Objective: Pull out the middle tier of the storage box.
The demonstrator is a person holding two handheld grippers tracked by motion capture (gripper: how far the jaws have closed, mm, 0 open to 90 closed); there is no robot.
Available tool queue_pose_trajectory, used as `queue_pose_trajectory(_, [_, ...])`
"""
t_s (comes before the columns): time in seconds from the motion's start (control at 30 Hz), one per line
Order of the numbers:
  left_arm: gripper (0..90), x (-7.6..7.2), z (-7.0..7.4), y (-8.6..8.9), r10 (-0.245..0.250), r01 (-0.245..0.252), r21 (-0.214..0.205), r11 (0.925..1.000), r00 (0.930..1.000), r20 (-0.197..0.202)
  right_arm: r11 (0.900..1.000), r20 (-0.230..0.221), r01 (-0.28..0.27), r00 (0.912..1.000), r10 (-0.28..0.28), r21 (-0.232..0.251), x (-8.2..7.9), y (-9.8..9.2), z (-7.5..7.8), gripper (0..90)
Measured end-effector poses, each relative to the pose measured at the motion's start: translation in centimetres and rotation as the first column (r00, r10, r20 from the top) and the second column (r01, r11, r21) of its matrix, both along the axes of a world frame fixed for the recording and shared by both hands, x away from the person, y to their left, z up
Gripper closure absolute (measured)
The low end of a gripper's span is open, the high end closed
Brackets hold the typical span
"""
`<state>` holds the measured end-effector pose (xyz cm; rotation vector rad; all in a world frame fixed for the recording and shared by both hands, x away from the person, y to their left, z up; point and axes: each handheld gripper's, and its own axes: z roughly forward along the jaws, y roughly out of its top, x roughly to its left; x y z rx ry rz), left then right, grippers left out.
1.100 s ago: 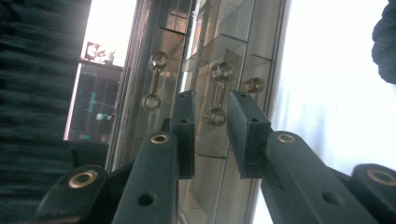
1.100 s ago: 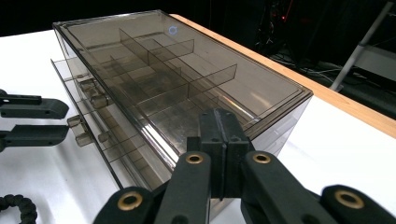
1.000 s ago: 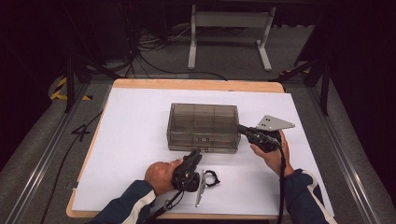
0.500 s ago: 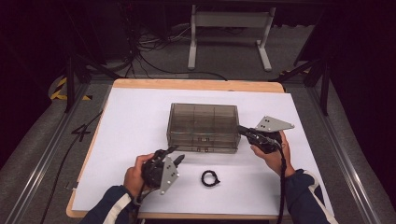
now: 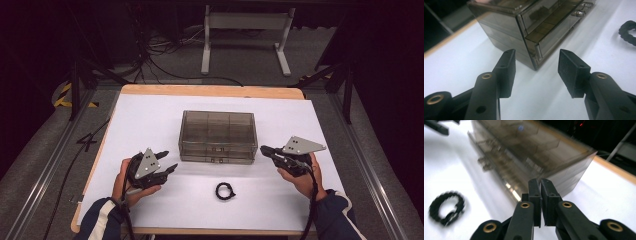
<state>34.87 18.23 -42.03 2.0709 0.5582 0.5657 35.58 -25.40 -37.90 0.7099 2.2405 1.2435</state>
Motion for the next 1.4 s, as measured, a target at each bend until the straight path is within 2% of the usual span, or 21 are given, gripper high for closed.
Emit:
queue_pose_trajectory(0.1, [53.8, 0.8, -0.4, -0.3, -0.024, 0.024, -0.001, 0.9997, 0.9986, -0.048, 0.9994, -0.031, -0.016, 0.9994, 0.015, -0.029, -0.3, 0.1, -1.1, 85.3])
queue_pose_trajectory(0.2, [55.8, 1.5, -0.8, -0.8, -0.039, 0.04, 0.013, 0.9991, 0.9966, -0.073, 0.9977, -0.06, -0.033, 0.9978, 0.03, -0.058, -0.4, 0.4, -1.9, 83.6])
queue_pose_trajectory(0.23, [55.9, 1.7, -0.9, -0.9, -0.035, 0.036, 0.004, 0.9994, 0.996, -0.081, 0.9974, -0.069, -0.043, 0.9969, 0.039, -0.058, -0.3, 0.6, -2.2, 83.0])
queue_pose_trajectory(0.3, [54.6, 2.0, -1.2, -1.0, -0.027, 0.028, 0.012, 0.9995, 0.9955, -0.09, 0.996, -0.073, -0.04, 0.9967, 0.034, -0.079, -0.2, 0.8, -2.4, 82.1])
queue_pose_trajectory(0.43, [54.4, 2.4, -1.3, -1.0, -0.028, 0.028, -0.004, 0.9996, 0.9941, -0.105, 0.9958, -0.093, -0.052, 0.9947, 0.045, -0.076, 0.2, 1.1, -3.0, 81.0])
queue_pose_trajectory(0.67, [54.6, 2.9, -1.3, -1.3, -0.034, 0.033, -0.008, 0.9994, 0.9942, -0.102, 0.9929, -0.103, -0.051, 0.9939, 0.04, -0.108, 0.4, 1.6, -3.5, 79.8])
queue_pose_trajectory(0.83, [55.8, 3.1, -1.5, -1.4, -0.05, 0.05, 0.004, 0.9987, 0.9931, -0.106, 0.9943, -0.1, -0.05, 0.9941, 0.04, -0.095, 0.5, 1.4, -3.4, 80.0])
queue_pose_trajectory(0.87, [55.9, 3.0, -1.4, -1.4, -0.055, 0.054, -0.009, 0.9985, 0.9925, -0.109, 0.9949, -0.102, -0.052, 0.9939, 0.043, -0.087, 0.5, 1.4, -3.3, 80.3])
queue_pose_trajectory(1.07, [62.9, 2.8, -1.4, -1.8, -0.089, 0.09, 0.003, 0.9959, 0.9903, -0.106, 0.9933, -0.098, -0.065, 0.9937, 0.055, -0.095, 0.4, 1.7, -3.4, 84.6])
queue_pose_trajectory(1.17, [64.3, 2.8, -1.4, -1.8, -0.087, 0.088, 0.003, 0.9961, 0.991, -0.102, 0.9943, -0.106, -0.064, 0.9928, 0.055, -0.085, 0.4, 1.5, -3.4, 85.9])
queue_pose_trajectory(1.2, [65.8, 2.9, -1.4, -1.8, -0.086, 0.086, -0.003, 0.9963, 0.9903, -0.11, 0.994, -0.105, -0.063, 0.993, 0.053, -0.089, 0.4, 1.6, -3.4, 85.9])
queue_pose_trajectory(1.4, [75.4, 2.8, -1.3, -1.4, -0.09, 0.09, 0.002, 0.9959, 0.9909, -0.101, 0.993, -0.111, -0.078, 0.9914, 0.068, -0.089, 0.3, 1.5, -3.3, 86.2])
